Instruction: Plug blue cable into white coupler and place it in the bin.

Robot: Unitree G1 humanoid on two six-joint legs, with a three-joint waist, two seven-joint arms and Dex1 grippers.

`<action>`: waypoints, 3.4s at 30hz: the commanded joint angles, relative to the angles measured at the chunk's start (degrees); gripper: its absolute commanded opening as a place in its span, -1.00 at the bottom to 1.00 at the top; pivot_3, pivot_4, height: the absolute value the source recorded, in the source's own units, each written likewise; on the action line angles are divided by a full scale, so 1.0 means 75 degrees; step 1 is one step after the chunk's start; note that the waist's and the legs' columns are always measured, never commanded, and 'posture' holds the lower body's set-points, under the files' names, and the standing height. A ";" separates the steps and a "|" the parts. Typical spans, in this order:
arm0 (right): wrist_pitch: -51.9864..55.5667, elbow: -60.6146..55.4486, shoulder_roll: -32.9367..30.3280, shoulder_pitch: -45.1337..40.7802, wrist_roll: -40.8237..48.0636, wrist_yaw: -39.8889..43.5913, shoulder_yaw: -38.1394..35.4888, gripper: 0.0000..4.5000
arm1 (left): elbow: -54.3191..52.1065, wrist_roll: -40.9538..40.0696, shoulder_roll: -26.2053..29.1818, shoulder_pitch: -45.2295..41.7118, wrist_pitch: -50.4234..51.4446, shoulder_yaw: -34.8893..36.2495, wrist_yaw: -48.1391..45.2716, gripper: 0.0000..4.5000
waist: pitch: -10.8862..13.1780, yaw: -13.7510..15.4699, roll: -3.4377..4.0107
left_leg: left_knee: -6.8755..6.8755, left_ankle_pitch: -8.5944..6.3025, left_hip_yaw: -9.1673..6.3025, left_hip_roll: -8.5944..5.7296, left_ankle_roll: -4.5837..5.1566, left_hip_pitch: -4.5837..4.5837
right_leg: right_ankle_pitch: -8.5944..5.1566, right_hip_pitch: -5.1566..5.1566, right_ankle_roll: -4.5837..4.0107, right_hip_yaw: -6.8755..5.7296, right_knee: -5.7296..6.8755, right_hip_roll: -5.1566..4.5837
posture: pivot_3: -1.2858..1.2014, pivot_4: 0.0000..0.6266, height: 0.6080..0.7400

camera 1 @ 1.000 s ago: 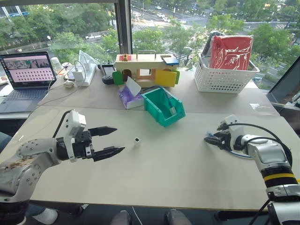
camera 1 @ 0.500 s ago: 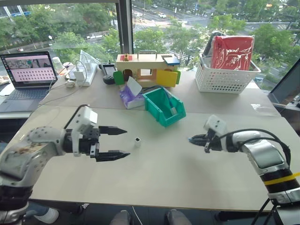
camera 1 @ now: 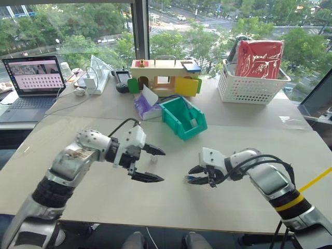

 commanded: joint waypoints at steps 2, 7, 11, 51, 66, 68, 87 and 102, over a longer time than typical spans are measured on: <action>0.1092 -0.1136 -0.0218 0.0074 0.1083 0.0070 -0.1048 0.69 | -0.0209 0.0588 -0.0405 -0.0007 -0.0227 -0.0527 0.0366 1.00 | 0.0000 0.0006 0.0000 | 0.0002 0.0000 -0.0002 0.0000 0.0000 -0.0001 | 0.0001 0.0001 0.0001 0.0001 -0.0001 0.0001 | 0.03 -0.52 0.95; 0.1862 -0.2076 -0.0734 0.0399 0.1676 -0.0196 -0.1929 0.98 | 0.0358 0.1502 -0.0882 -0.0048 -0.0886 -0.1327 0.0441 1.00 | 0.0000 0.0030 0.0000 | 0.0002 0.0000 -0.0004 -0.0002 0.0000 0.0001 | 0.0001 0.0004 0.0000 0.0001 -0.0002 0.0000 | 0.03 -0.52 0.95; 0.2412 -0.2745 -0.1328 0.0896 0.1957 -0.0539 -0.2774 0.98 | 0.1416 0.2294 -0.1562 -0.0347 -0.1467 -0.1935 0.0637 1.00 | -0.0001 0.0093 0.0002 | 0.0002 0.0000 -0.0005 -0.0010 0.0000 0.0003 | 0.0000 0.0009 0.0001 0.0002 -0.0003 -0.0006 | 0.03 -0.52 0.95; 0.6384 -0.4943 0.2033 0.5122 0.8152 -0.6712 -0.7285 1.00 | 0.2318 0.2000 -0.3964 -0.0757 -0.0497 -0.0783 0.1372 -0.90 | -0.0012 0.0127 0.0010 | 0.0015 -0.0002 -0.0075 -0.0009 0.0006 -0.0029 | 0.0008 0.0015 0.0017 0.0050 -0.0020 0.0042 | 0.03 -0.52 0.95; 0.2149 -0.4972 0.3380 0.5706 1.2648 -1.2778 -0.4626 1.00 | 0.1408 0.1962 -0.3870 -0.0216 0.0149 -0.0964 0.1837 -0.90 | -0.0020 -0.0054 0.0027 | 0.0014 0.0003 -0.0120 -0.0013 0.0015 -0.0021 | 0.0003 0.0024 0.0028 0.0069 -0.0013 0.0046 | 0.03 -0.52 0.95; 0.1837 -0.5002 0.3330 0.5702 1.2627 -1.2826 -0.4473 1.00 | 0.1354 0.1938 -0.3865 -0.0193 0.0180 -0.0986 0.1844 -0.90 | -0.0020 -0.0050 0.0027 | 0.0015 0.0003 -0.0119 -0.0013 0.0015 -0.0022 | 0.0009 0.0023 0.0017 0.0069 -0.0016 0.0046 | 0.03 -0.52 0.95; 0.0739 -0.4842 0.2935 0.5548 1.1174 -1.2114 -0.3807 1.00 | 0.1342 0.1763 -0.3803 -0.0194 0.0141 -0.1053 0.1838 -0.90 | -0.0020 -0.0030 0.0027 | 0.0015 0.0003 -0.0119 -0.0013 0.0015 -0.0025 | 0.0008 0.0023 0.0017 0.0071 -0.0019 0.0046 | 0.03 -0.52 0.95; 0.0378 -0.4859 0.2901 0.5554 1.1034 -1.1885 -0.3955 -0.99 | 0.1372 0.1711 -0.3953 -0.0117 0.0256 -0.0804 0.2301 -0.92 | -0.0020 -0.0023 0.0027 | 0.0015 0.0003 -0.0119 -0.0013 0.0015 -0.0025 | 0.0009 0.0023 0.0016 0.0071 -0.0019 0.0046 | 0.03 -0.52 0.95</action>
